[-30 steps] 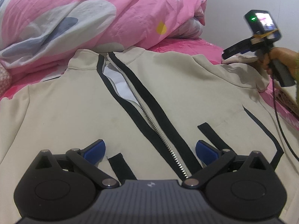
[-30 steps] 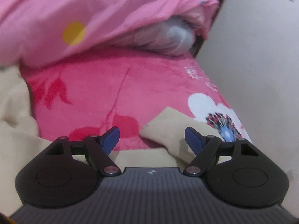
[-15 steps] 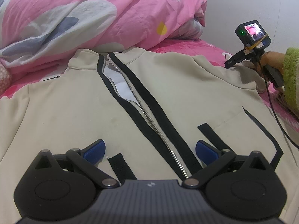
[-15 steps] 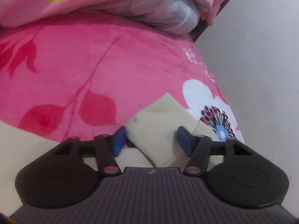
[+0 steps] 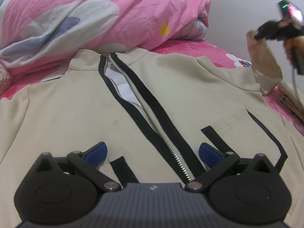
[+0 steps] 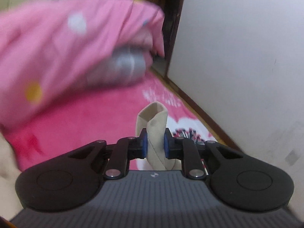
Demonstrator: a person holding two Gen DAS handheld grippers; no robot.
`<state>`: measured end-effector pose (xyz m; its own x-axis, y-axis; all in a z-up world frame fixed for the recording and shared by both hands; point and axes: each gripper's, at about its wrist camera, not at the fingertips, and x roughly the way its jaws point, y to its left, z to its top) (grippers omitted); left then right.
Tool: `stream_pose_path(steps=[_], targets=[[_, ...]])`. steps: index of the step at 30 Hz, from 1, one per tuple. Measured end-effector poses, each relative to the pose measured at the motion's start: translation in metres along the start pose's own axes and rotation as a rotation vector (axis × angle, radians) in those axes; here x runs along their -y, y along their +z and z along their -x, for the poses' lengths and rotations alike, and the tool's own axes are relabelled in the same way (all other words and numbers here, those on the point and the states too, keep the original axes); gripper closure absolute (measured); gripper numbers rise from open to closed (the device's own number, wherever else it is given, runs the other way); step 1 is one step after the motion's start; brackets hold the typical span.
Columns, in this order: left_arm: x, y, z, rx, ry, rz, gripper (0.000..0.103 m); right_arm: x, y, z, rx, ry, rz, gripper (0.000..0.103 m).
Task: Fold clothes
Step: 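Grasp the beige sleeve cuff with the right tool and lift it, then carry the held sleeve across the jacket front with the right tool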
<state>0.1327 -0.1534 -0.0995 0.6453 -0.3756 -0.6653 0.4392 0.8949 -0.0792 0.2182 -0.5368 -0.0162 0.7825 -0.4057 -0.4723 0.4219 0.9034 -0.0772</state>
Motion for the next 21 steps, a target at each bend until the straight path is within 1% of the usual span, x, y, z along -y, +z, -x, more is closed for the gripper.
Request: stream_pose_path(steps=[4, 9, 14, 21], targets=[[0.000, 0.001, 0.000, -0.002, 0.001, 0.001, 0.000, 0.011, 0.014, 0.059, 0.112, 0.132, -0.099, 0.088], [0.000, 0.001, 0.000, -0.003, 0.001, 0.005, 0.000, 0.005, 0.025, 0.129, 0.212, 0.287, -0.148, 0.088], [0.000, 0.001, 0.000, -0.002, 0.001, 0.007, 0.000, -0.010, 0.032, 0.181, 0.277, 0.453, -0.204, 0.088], [0.001, 0.001, 0.000, 0.000, 0.003, 0.005, 0.000, -0.048, 0.035, 0.234, 0.325, 0.659, -0.233, 0.088]])
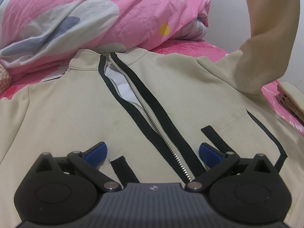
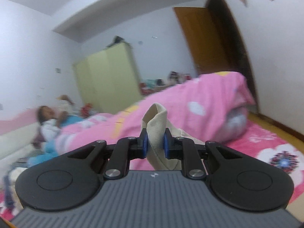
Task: Fold clothes
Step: 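Carry the held sleeve across the jacket front with the right tool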
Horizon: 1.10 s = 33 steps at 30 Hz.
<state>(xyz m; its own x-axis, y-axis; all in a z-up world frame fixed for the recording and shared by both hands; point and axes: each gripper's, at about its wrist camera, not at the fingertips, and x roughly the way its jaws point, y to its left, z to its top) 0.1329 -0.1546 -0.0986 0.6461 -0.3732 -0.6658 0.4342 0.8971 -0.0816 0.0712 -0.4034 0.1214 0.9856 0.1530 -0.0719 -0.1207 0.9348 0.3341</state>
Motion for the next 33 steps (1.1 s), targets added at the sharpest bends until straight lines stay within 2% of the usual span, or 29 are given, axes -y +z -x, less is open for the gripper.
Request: stream_pose_path(steps=[6, 11, 17, 20, 24, 27, 33], targets=[[0.000, 0.001, 0.000, 0.001, 0.000, -0.001, 0.000, -0.041, 0.004, -0.006, 0.015, 0.158, -0.024, 0.088], [0.000, 0.000, 0.001, 0.001, -0.001, -0.001, 0.000, -0.070, -0.008, -0.016, -0.022, 0.267, -0.056, 0.088], [-0.002, 0.000, 0.005, 0.009, -0.015, 0.011, 0.000, -0.085, -0.035, -0.035, -0.105, 0.339, -0.125, 0.088], [-0.013, 0.002, 0.015, 0.014, -0.041, 0.054, 0.000, -0.089, -0.050, -0.035, -0.136, 0.363, -0.177, 0.088], [-0.044, 0.001, 0.042, -0.009, -0.069, 0.156, 0.000, -0.099, -0.066, -0.032, -0.184, 0.393, -0.199, 0.088], [-0.073, -0.012, 0.082, 0.031, -0.072, 0.201, 0.000, -0.101, -0.077, -0.035, -0.219, 0.421, -0.217, 0.088], [-0.127, -0.041, 0.144, 0.109, -0.017, 0.254, 0.000, -0.114, -0.121, -0.055, -0.306, 0.469, -0.264, 0.088]])
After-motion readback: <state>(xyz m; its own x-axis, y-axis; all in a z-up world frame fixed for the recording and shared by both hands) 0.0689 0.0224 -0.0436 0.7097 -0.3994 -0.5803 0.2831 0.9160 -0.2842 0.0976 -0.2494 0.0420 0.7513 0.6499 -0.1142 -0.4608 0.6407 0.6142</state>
